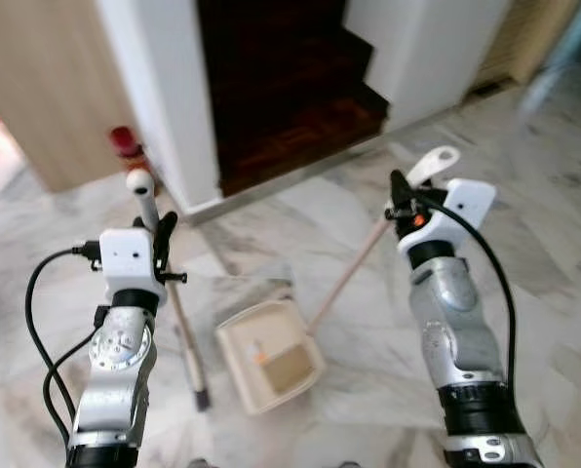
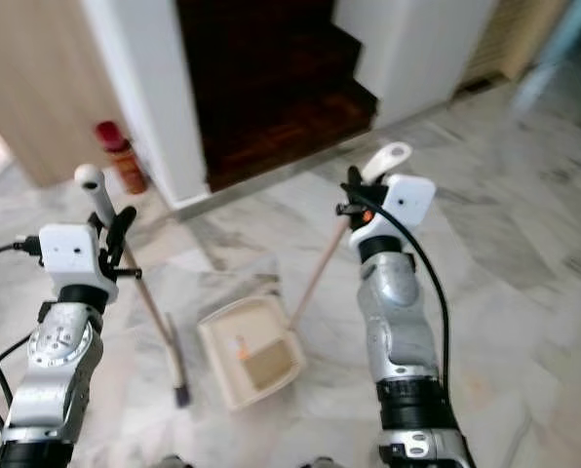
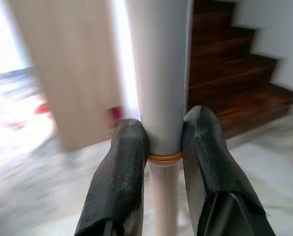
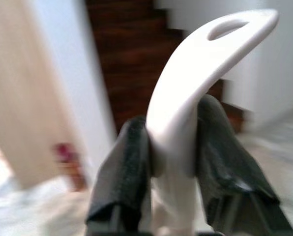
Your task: Sweep floor
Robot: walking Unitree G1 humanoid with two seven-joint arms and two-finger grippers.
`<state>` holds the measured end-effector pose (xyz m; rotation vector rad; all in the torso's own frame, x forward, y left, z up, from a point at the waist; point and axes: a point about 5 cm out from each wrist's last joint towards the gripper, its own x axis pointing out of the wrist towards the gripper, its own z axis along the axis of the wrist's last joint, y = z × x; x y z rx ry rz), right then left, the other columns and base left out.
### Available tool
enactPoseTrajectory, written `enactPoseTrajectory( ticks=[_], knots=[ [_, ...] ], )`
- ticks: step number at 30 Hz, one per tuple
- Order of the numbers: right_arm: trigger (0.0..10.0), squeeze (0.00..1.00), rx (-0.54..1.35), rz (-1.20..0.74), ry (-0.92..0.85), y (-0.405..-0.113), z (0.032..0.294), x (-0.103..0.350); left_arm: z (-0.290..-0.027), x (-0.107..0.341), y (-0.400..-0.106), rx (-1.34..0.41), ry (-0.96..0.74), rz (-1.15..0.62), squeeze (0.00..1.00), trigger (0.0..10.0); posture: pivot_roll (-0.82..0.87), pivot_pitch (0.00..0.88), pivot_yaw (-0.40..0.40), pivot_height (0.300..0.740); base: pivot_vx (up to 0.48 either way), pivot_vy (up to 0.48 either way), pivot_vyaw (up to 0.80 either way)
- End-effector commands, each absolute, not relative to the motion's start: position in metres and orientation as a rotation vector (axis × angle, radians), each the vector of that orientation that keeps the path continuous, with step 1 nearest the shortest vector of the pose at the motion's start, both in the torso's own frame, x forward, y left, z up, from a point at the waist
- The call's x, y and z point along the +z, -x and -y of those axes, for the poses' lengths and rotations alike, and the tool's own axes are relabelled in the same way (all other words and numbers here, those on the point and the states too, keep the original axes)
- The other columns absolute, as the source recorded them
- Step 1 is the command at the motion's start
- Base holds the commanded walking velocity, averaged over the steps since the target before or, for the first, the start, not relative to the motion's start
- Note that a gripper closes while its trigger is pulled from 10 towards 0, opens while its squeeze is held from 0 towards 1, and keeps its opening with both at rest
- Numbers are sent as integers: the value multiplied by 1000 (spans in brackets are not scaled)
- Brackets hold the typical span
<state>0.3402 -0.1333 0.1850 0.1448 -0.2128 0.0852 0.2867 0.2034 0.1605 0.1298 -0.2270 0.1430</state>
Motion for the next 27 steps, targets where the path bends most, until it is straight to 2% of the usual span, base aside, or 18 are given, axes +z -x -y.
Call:
enactPoseTrajectory(
  ticks=[1, 8, 17, 27],
  knots=[
    [10000, 0, 90, 273, -183, -339, 136, 199, -196, 173, -288, 123, -130, 279, 0, 10000, -32, 167, -42, 740, 0, 480, 0],
    [10000, 0, 102, 271, -181, -339, 134, 199, -197, 173, -287, 124, -132, 278, 0, 10000, -28, 169, -41, 740, 0, 480, 0],
    [10000, 0, 115, 274, -180, -338, 131, 199, -196, 173, -287, 116, -135, 277, 0, 10000, -26, 157, -34, 740, 0, 480, 716],
    [10000, 0, 130, 266, -201, -338, 128, 199, -196, 173, -287, 109, -142, 274, 0, 10000, -20, 145, -31, 740, 0, 480, 0]
  ],
)
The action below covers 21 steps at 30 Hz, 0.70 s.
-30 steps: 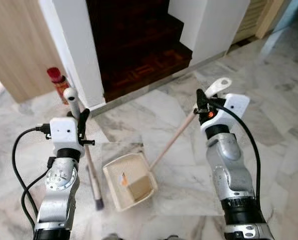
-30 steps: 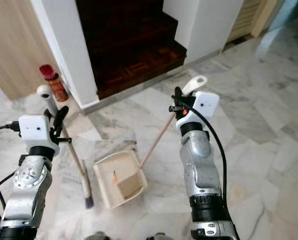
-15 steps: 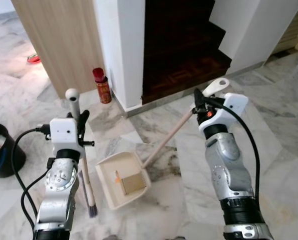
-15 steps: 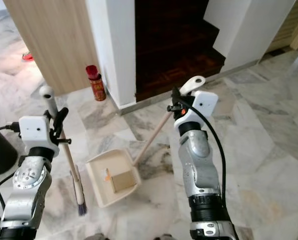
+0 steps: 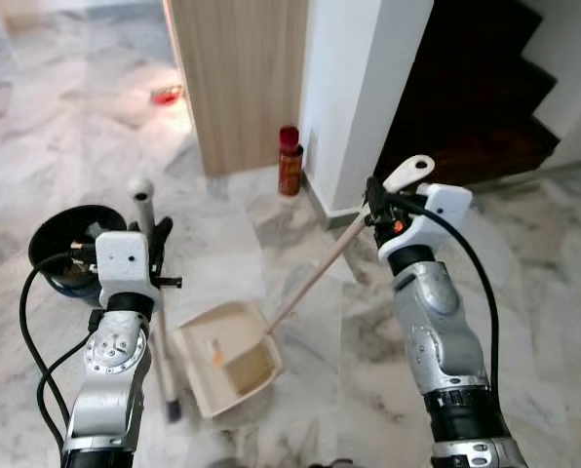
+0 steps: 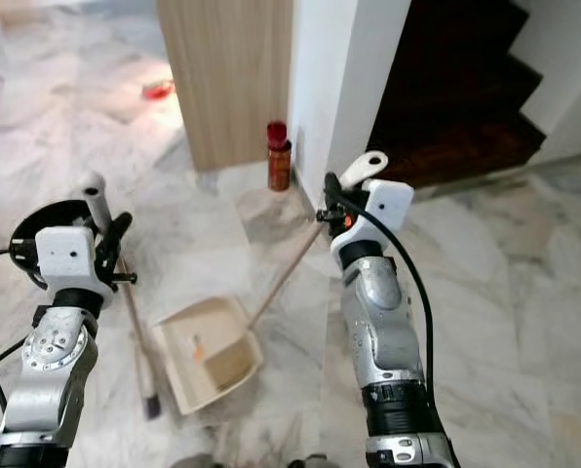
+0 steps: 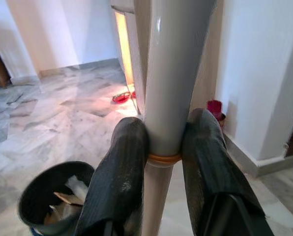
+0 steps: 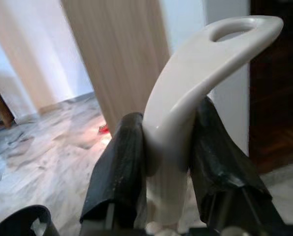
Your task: Sweep floor
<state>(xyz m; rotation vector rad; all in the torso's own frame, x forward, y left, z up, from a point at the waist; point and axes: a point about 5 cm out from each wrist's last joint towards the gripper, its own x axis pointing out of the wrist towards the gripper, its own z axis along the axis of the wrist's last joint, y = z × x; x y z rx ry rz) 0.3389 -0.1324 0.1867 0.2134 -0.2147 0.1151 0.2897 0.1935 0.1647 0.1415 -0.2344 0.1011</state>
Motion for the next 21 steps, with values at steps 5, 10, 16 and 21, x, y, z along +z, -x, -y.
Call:
enactPoseTrajectory(
  ticks=[5, 10, 16, 21],
  knots=[
    [10000, 0, 139, 263, -208, -338, 126, 200, -197, 173, -287, 110, -143, 273, 0, 10000, -20, 152, -30, 740, 0, 480, 0],
    [10000, 0, 142, 258, -211, -339, 126, 200, -197, 173, -287, 112, -144, 271, 0, 10000, -18, 159, -30, 740, 0, 480, 0],
    [10000, 0, 140, 254, -210, -340, 125, 201, -197, 173, -286, 111, -150, 269, 0, 10000, -16, 166, -33, 740, 0, 480, 0],
    [10000, 0, 145, 252, -217, -340, 125, 202, -197, 173, -286, 114, -153, 269, 0, 10000, -14, 173, -34, 740, 0, 480, 0]
  ],
)
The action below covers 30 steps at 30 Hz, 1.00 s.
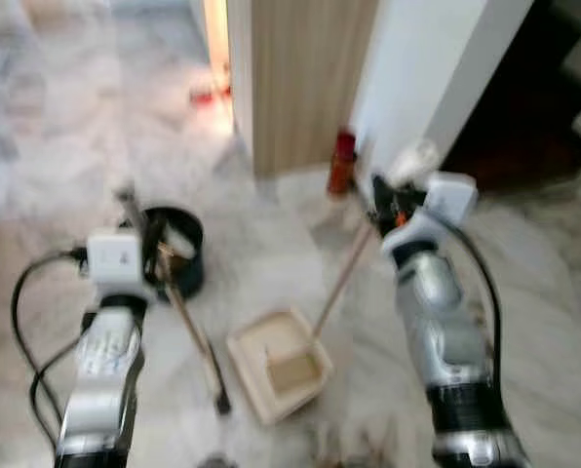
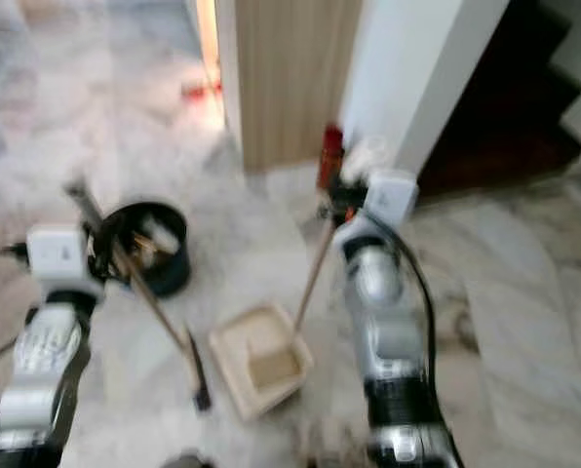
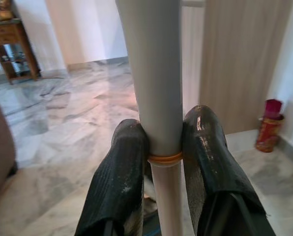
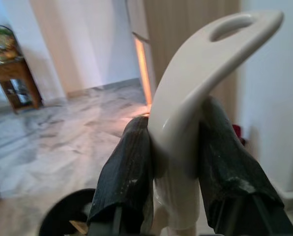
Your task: Sweep floor
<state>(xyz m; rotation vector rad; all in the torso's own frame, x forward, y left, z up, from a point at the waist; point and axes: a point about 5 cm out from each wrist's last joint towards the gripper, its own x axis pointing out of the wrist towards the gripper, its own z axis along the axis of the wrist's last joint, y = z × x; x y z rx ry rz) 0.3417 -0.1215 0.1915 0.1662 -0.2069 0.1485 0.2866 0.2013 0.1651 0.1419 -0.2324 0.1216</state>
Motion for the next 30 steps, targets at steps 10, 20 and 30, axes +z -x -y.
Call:
enactPoseTrajectory(
  ticks=[10, 20, 30],
  knots=[
    [10000, 0, 147, 261, -221, -341, 123, 207, -198, 173, -285, 112, -155, 270, 0, 10000, -12, 174, -33, 740, 0, 445, 0],
    [10000, 0, 106, 336, -234, -343, 127, 230, -199, 171, -283, 110, -164, 269, 0, 10000, -11, 175, -33, 740, 0, 0, 0],
    [10000, 0, 33, 453, -265, -343, 132, 265, -198, 171, -282, 103, -179, 275, 0, 10000, -7, 174, -34, 740, 0, 0, 0]
  ],
)
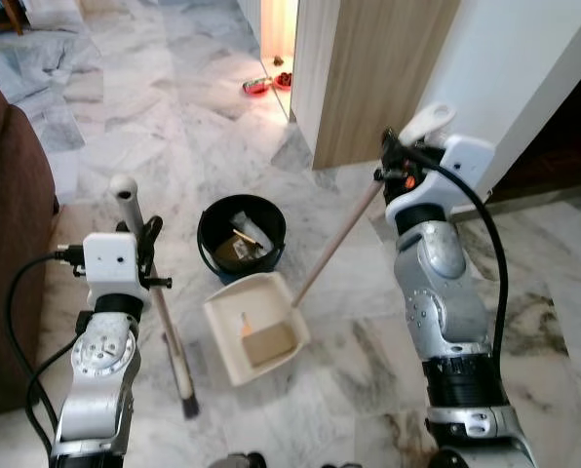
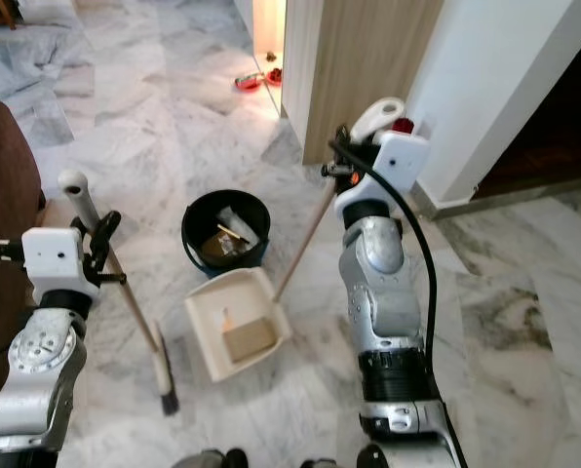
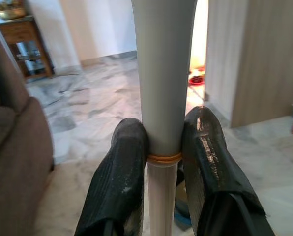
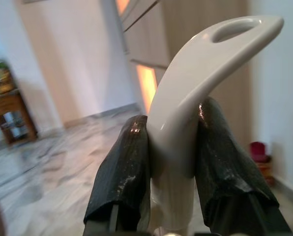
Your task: Sweep floor
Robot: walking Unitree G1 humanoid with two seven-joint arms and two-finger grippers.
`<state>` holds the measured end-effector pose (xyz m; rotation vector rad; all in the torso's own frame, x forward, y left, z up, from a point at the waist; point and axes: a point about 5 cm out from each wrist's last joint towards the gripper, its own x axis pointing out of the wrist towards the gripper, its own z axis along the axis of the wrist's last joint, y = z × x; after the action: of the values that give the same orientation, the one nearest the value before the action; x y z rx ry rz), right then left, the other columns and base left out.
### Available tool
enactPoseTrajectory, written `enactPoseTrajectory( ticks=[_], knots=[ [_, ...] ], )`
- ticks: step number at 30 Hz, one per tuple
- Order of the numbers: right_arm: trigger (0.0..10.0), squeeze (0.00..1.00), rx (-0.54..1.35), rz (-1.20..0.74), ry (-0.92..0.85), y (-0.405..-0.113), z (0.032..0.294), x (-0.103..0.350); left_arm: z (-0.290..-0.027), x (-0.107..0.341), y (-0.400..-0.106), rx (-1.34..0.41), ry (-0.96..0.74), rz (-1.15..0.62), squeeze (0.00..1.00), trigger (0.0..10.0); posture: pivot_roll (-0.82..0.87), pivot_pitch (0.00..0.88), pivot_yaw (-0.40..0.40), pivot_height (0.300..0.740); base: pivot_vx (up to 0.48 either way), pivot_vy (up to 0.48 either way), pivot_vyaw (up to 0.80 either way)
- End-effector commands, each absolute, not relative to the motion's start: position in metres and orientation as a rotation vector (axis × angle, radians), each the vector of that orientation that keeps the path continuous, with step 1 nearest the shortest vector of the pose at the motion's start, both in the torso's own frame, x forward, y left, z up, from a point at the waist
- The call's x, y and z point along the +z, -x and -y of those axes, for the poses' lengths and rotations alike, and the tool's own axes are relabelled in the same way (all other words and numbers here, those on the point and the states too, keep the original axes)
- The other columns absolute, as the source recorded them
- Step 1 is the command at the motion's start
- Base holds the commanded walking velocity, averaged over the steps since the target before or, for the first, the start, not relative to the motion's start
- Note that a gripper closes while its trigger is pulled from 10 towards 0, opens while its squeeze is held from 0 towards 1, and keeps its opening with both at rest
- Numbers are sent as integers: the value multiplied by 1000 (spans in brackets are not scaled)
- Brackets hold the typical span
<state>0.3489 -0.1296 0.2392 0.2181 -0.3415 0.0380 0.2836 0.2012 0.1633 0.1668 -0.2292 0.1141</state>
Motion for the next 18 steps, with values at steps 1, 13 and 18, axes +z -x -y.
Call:
enactPoseTrajectory(
  ticks=[1, 13, 18],
  knots=[
    [10000, 0, 27, 476, -276, -343, 132, 272, -198, 171, -282, 101, -184, 280, 0, 10000, -7, 173, -35, 740, 0, 0, 0],
    [10000, 0, -15, 631, -350, -338, 135, 317, -197, 173, -281, 96, -191, 285, 0, 10000, -6, 172, -31, 740, 0, 0, 0],
    [10000, 0, -5, 644, -357, -338, 133, 322, -196, 173, -281, 93, -195, 280, 0, 10000, -3, 174, -30, 740, 0, 0, 0]
  ],
)
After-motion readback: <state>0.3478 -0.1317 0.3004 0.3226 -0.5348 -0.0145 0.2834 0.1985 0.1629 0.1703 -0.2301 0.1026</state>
